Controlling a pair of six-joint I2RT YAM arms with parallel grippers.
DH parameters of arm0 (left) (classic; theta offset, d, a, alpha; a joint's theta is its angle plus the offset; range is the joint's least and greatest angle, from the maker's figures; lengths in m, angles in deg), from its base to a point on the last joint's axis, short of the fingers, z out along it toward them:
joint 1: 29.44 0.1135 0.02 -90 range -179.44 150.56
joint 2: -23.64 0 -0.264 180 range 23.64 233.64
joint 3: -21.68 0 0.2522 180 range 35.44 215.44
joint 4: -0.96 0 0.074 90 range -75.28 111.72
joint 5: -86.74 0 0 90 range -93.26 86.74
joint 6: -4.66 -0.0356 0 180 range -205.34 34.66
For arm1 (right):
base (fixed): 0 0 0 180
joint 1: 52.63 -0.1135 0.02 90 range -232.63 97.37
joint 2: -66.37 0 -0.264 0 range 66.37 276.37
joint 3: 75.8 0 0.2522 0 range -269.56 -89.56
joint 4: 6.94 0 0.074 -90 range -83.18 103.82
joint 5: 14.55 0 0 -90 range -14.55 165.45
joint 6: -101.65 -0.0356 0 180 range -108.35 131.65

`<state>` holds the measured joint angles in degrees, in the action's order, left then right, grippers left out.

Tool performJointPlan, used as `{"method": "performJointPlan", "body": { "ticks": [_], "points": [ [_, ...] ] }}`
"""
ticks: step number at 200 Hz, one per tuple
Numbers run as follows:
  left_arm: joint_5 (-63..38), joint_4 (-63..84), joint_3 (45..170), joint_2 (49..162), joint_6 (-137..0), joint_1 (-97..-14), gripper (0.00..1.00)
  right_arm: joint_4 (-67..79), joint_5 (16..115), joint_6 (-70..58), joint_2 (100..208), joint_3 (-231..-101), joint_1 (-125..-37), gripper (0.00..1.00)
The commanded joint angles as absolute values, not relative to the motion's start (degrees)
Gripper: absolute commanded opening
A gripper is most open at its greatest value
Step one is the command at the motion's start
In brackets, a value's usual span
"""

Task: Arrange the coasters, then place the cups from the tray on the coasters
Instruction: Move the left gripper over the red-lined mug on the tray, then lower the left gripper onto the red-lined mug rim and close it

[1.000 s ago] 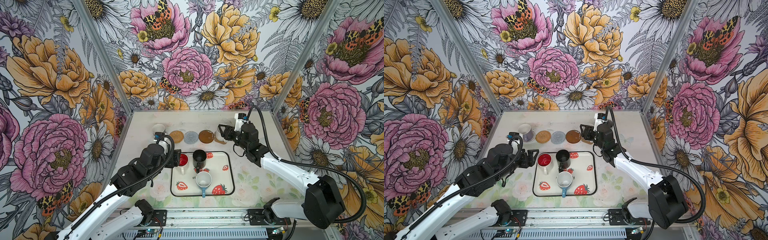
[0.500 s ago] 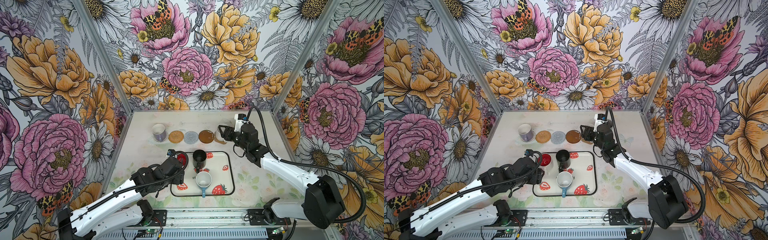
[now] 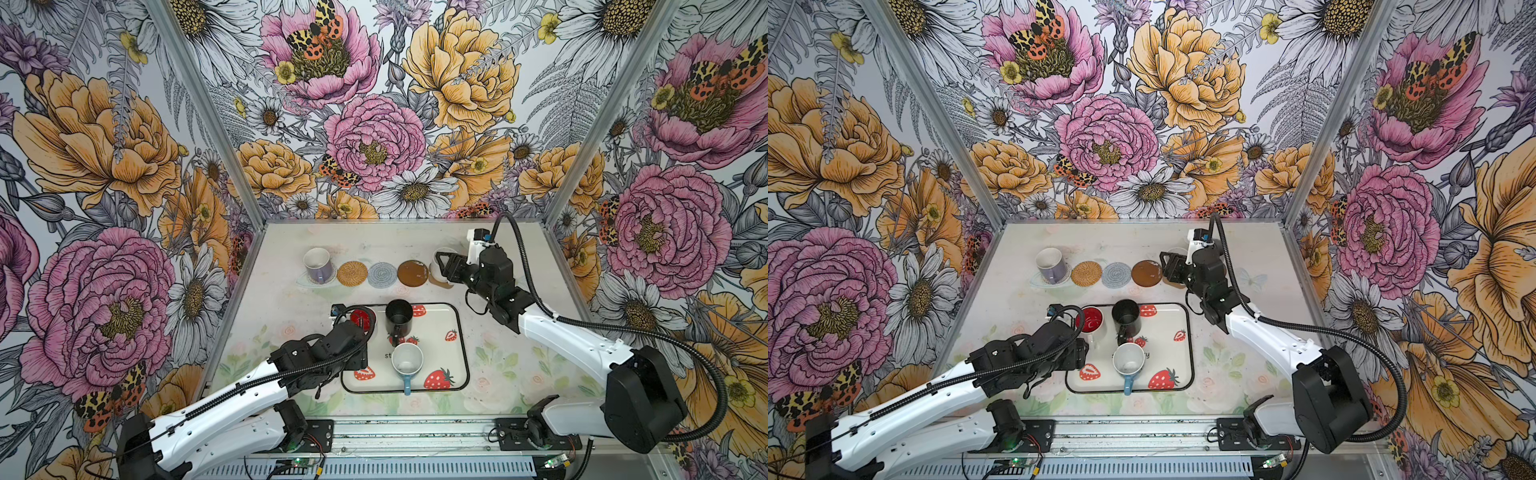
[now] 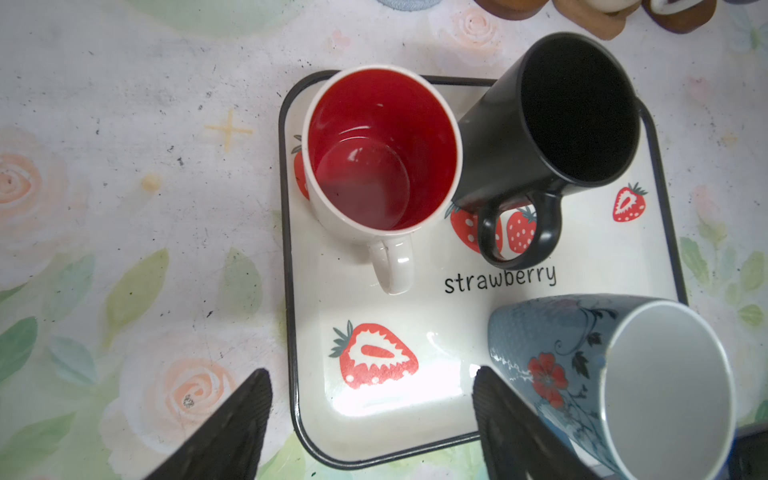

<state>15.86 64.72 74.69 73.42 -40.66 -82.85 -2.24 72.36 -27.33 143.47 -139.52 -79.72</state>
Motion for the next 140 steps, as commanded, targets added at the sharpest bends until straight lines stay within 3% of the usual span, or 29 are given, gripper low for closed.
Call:
{"method": "performJointPlan", "body": {
  "ticks": [1,62,140],
  "points": [
    [17.55,60.89,74.03,74.79,-39.7,-83.12,0.78,-2.67,72.3,-26.62,144.32,-140.36,-79.97,0.59],
    [18.34,55.95,72.94,81.53,-40.08,-83.01,0.77,-2.53,72.29,-26.62,145.12,-140.72,-79.97,0.59],
    [17.84,49.84,71.5,87.49,-40.61,-81.21,0.63,-2.15,72.25,-26.49,145.56,-140.89,-79.88,0.6]
  ]
}}
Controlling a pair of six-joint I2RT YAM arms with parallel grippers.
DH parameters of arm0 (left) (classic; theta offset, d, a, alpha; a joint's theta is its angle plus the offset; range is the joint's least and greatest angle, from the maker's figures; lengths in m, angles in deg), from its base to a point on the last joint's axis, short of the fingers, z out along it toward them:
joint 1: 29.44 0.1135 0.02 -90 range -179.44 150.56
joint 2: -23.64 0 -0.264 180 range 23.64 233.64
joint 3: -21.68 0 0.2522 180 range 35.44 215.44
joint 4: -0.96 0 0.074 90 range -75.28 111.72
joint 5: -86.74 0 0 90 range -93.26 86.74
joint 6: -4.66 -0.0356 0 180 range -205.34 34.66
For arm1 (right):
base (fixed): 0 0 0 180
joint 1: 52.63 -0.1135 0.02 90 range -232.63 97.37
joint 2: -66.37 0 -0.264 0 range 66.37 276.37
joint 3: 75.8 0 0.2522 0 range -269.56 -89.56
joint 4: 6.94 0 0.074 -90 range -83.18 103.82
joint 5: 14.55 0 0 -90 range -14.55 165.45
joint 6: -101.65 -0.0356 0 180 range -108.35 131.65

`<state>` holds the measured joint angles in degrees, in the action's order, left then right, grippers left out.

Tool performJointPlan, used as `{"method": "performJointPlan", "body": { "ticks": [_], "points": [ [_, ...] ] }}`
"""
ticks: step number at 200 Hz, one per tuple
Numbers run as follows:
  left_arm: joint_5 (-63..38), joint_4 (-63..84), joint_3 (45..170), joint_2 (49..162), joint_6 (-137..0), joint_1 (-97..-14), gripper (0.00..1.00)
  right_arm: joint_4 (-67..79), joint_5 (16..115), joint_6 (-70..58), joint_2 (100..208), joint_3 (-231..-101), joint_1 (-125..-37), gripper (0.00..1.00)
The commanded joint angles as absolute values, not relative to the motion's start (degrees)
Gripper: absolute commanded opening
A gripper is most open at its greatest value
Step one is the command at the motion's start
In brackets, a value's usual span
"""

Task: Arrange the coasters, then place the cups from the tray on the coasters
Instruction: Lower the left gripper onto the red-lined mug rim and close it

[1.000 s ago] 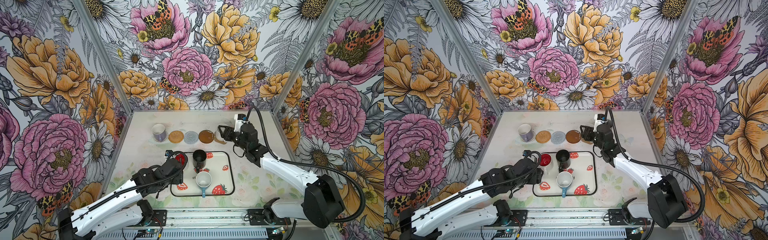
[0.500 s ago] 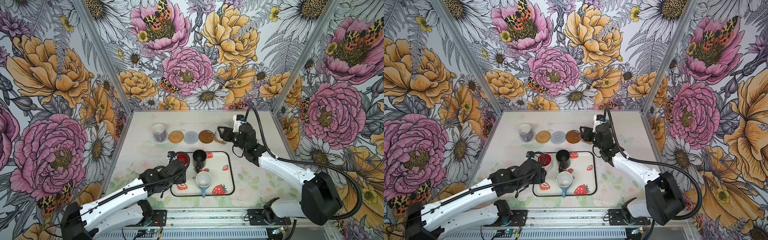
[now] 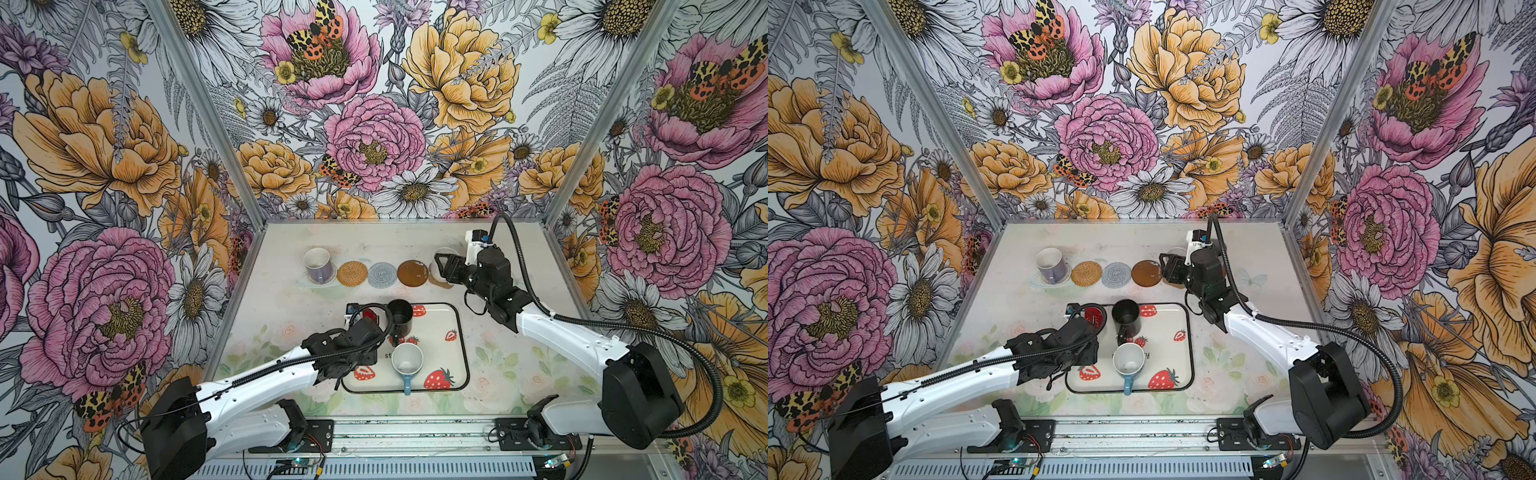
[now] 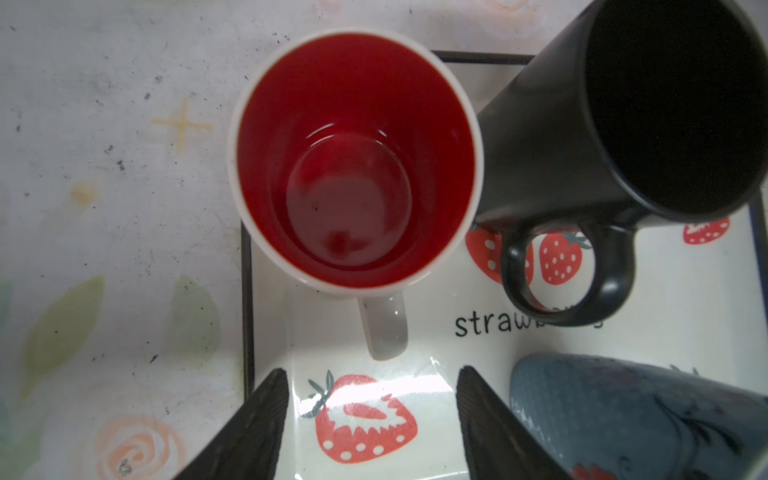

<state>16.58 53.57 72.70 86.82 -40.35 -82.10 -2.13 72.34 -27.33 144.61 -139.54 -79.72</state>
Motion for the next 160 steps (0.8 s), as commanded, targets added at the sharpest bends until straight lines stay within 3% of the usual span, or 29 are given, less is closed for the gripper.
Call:
{"method": "performJointPlan", "body": {
  "ticks": [1,160],
  "points": [
    [17.84,49.73,71.45,87.51,-40.61,-81.17,0.63,-2.15,72.22,-26.49,145.56,-140.89,-79.88,0.6],
    [14.06,42.78,71.9,95.87,-43.68,-77.36,0.43,-1.53,71.23,-26.31,147.67,-142.3,-79.7,0.6]
  ]
}}
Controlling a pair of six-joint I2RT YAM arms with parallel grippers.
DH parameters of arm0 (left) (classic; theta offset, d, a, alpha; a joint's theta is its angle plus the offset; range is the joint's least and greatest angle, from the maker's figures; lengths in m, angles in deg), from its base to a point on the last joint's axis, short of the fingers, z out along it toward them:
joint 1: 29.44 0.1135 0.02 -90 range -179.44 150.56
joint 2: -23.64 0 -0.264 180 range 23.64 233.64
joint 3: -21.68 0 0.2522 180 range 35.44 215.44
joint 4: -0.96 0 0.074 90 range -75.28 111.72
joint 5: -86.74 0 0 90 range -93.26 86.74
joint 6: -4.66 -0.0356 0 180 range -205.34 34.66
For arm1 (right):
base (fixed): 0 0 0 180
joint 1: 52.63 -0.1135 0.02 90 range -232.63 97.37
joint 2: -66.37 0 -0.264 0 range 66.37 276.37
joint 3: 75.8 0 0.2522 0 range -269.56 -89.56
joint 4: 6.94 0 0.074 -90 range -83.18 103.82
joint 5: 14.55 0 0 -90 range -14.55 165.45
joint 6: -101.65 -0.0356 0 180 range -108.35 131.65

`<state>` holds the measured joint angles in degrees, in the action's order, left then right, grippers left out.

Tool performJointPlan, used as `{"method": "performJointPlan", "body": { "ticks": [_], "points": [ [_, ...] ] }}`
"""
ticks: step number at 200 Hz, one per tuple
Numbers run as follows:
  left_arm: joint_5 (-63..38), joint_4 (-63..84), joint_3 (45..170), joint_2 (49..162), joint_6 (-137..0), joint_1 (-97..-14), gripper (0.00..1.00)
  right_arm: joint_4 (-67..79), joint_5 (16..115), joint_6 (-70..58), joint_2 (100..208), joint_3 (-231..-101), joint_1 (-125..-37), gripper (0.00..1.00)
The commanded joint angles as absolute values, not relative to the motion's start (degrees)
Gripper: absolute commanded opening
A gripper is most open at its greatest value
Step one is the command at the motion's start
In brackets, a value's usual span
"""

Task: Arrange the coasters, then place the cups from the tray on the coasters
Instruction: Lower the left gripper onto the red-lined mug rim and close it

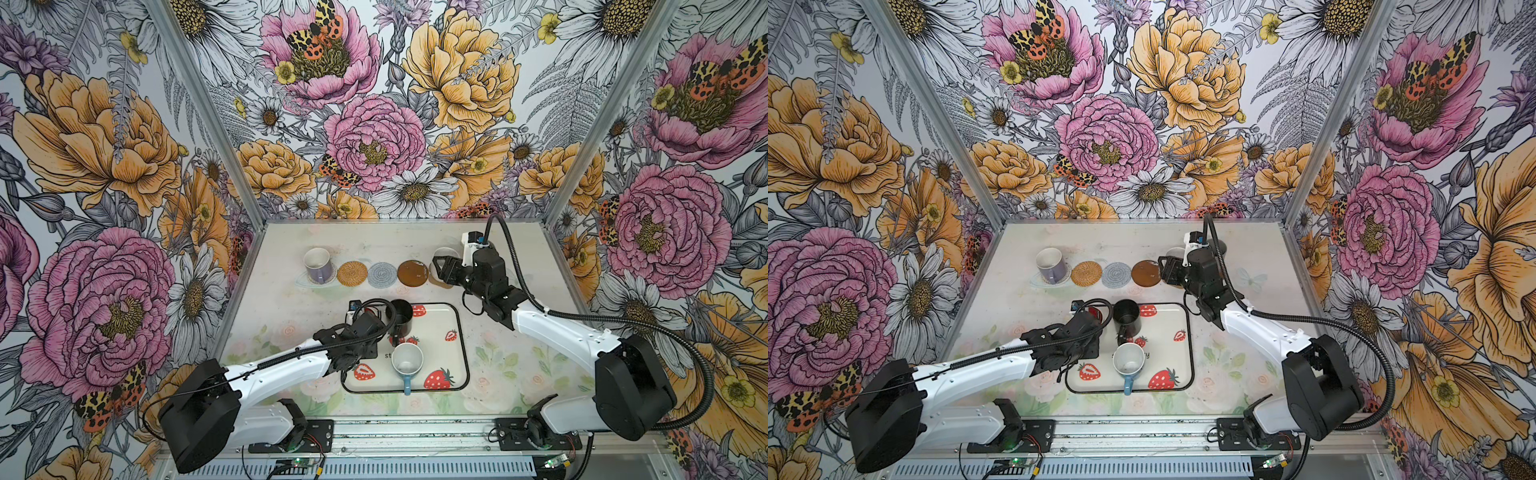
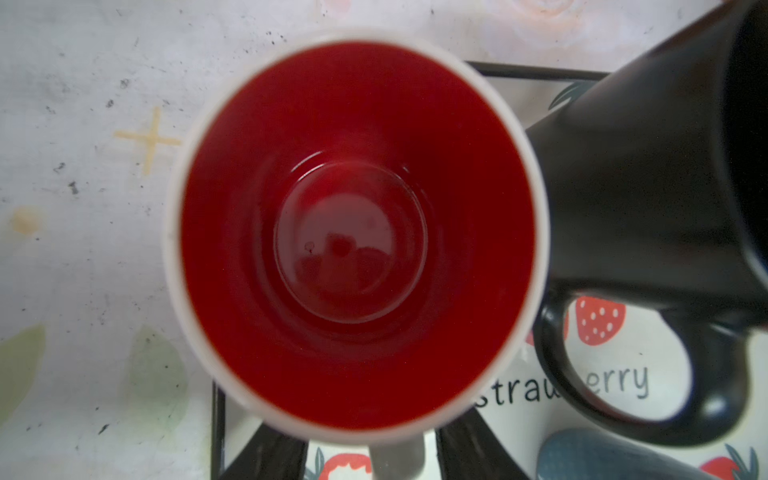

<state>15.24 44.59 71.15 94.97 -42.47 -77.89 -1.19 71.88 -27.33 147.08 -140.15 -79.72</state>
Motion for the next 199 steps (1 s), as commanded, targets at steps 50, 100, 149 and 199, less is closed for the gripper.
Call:
{"method": "performJointPlan", "body": {
  "ticks": [50,100,149,199],
  "points": [
    [14.89,42.7,71.74,96.15,-43.51,-77.34,0.4,-1.53,71.02,-26.31,147.85,-142.29,-79.7,0.6],
    [15.72,42.5,71.57,96.33,-43.58,-77.17,0.37,-1.53,70.92,-26.3,148.11,-142.37,-79.7,0.6],
    [15.9,42.29,71.32,96.33,-43.59,-77.01,0.31,-1.53,70.78,-26.26,148.37,-142.42,-79.7,0.6],
    [15.99,42.05,71.04,96.5,-43.68,-76.86,0.26,-1.44,70.54,-26.31,148.64,-142.6,-79.7,0.6]
  ]
}}
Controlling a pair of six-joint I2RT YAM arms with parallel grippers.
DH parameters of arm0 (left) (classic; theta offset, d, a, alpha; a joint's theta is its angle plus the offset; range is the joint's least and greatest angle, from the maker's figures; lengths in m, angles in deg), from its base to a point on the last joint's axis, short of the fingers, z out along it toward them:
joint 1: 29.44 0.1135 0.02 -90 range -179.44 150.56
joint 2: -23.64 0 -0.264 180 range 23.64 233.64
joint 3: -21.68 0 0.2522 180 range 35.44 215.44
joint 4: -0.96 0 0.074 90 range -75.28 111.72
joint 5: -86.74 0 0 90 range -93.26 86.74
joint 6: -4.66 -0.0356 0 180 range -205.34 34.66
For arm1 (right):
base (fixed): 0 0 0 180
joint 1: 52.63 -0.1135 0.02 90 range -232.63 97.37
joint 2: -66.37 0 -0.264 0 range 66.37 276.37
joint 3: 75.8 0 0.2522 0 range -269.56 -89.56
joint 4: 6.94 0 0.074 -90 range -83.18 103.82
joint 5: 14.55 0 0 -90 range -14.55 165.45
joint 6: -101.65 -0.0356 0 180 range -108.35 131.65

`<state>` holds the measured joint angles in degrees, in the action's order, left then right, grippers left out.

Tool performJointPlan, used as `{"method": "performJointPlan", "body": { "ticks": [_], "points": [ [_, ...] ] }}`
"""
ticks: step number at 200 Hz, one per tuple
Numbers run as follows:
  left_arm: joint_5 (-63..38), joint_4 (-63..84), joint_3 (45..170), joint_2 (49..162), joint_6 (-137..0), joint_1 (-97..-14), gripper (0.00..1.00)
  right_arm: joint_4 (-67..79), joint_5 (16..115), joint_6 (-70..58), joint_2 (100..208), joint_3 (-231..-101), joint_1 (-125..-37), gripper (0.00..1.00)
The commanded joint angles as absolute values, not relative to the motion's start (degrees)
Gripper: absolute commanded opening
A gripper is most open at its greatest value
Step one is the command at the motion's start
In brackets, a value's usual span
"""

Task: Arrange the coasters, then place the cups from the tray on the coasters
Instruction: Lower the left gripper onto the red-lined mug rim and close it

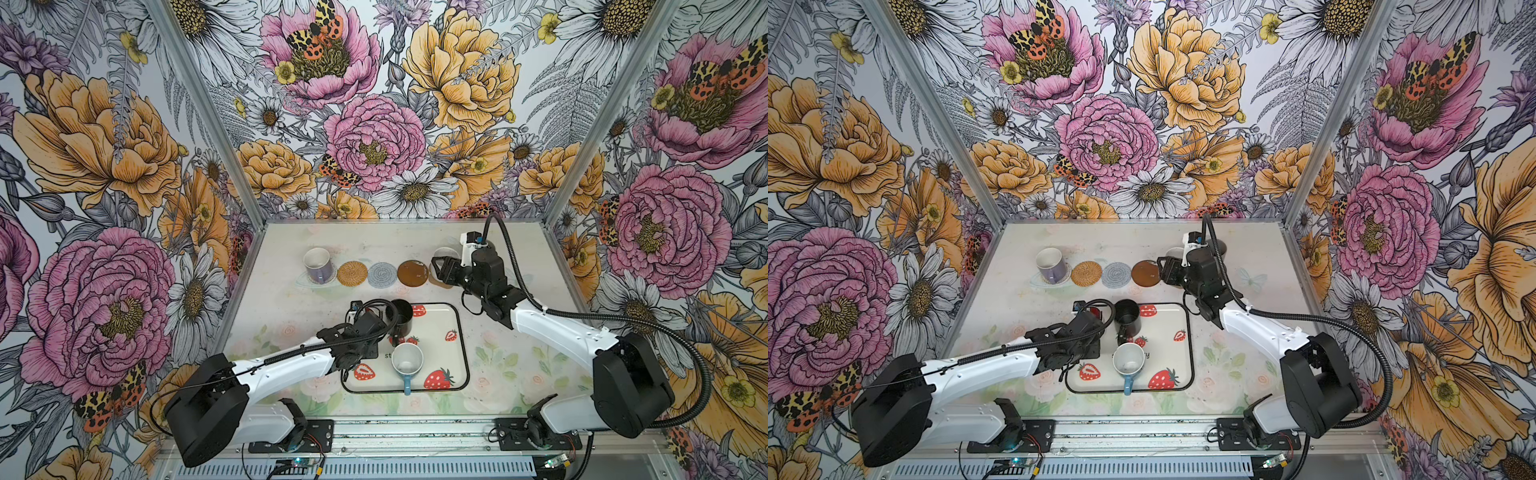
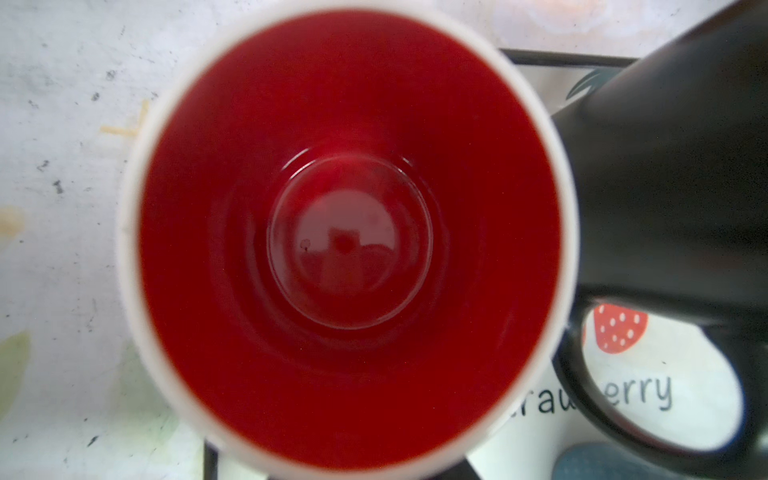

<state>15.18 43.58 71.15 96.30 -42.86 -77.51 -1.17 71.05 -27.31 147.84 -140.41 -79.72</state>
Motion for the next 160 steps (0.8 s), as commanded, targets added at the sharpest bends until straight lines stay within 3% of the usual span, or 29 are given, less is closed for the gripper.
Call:
{"method": "performJointPlan", "body": {
  "ticks": [1,47,90,160],
  "points": [
    [15.99,42.05,71.04,96.5,-43.68,-76.93,0.26,-1.44,70.53,-26.31,148.64,-142.58,-79.7,0.6],
    [15.22,42.21,70.96,95.83,-44.1,-76.86,0.2,-1.36,70.44,-26.38,148.74,-142.73,-79.7,0.6],
    [15.2,42.89,70.62,93.84,-44.03,-76.77,0.0,-1.36,70.32,-26.34,148.73,-142.72,-79.7,0.6],
    [15.79,45.78,71.37,88.64,-43.94,-77.25,0.0,-1.27,70.16,-26.27,148.55,-142.63,-79.7,0.6]
  ]
}}
